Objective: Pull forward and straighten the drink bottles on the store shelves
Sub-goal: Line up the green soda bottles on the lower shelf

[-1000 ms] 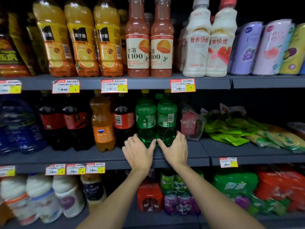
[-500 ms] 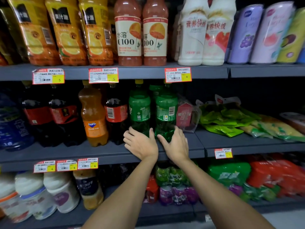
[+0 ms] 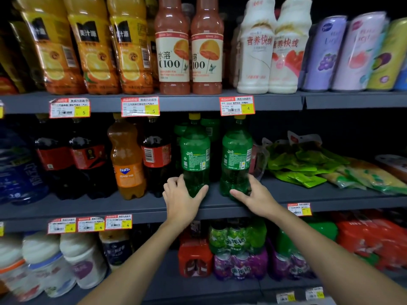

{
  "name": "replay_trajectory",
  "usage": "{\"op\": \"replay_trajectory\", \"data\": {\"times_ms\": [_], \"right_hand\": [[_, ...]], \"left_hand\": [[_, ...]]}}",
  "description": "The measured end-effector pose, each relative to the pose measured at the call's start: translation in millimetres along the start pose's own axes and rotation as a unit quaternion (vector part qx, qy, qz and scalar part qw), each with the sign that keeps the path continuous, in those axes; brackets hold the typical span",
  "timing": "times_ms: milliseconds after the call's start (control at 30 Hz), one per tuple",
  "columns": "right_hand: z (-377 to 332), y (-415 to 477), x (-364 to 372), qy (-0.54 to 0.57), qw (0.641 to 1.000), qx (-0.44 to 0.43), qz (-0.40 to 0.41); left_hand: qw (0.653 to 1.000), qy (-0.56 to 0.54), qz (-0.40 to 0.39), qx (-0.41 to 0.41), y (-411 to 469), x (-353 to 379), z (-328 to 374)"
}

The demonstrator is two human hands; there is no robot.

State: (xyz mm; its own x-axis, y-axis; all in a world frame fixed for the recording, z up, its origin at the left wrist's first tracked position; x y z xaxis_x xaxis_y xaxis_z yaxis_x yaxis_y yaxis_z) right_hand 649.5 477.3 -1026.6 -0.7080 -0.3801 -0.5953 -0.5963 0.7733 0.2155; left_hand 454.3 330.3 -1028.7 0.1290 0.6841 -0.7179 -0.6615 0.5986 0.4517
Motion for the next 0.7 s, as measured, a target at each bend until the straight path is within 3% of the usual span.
{"op": "replay_trajectory", "data": {"times_ms": [133,200,300,433,600,700], "right_hand": [[2,-2,3,0.013,1.000,-0.001,0.006],[3,-3,4,0.014,1.000,-0.003,0.010],[2,-6,6,0.021,1.000,-0.007,0.015],[-1,-9,8,0.013,1.000,-0.015,0.025],[0,-10,8,0.037,0.998,0.045,-0.005],[-18,-5,12,0.029,0.993,0.060,0.099]], "left_hand": [[0.996,-0.049,-0.066,0.038,6,-6,-9],[0.996,-0.060,-0.062,0.028,3,-6,-5],[0.999,-0.018,-0.004,-0.044,-9,-5,16],[0.991,-0.027,-0.034,-0.124,-26,4,39],[0.990,-0.110,-0.043,-0.082,-24,-9,12],[0.979,-0.169,-0.110,-0.030,-8,-16,8]]}}
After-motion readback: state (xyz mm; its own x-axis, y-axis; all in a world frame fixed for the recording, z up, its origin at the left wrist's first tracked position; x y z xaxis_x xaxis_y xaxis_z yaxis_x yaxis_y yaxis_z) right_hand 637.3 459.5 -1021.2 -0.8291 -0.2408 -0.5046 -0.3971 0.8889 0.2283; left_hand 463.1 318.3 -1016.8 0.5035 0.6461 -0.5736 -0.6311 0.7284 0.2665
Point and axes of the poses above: each hand's wrist, its own y-axis towards the middle knuckle, its own x-axis out of the palm, z = x × y, the point moved 4 cm from there along y, towards the middle knuckle, and after that the axes turned 6 degrees about y, right-handed, at the moved point
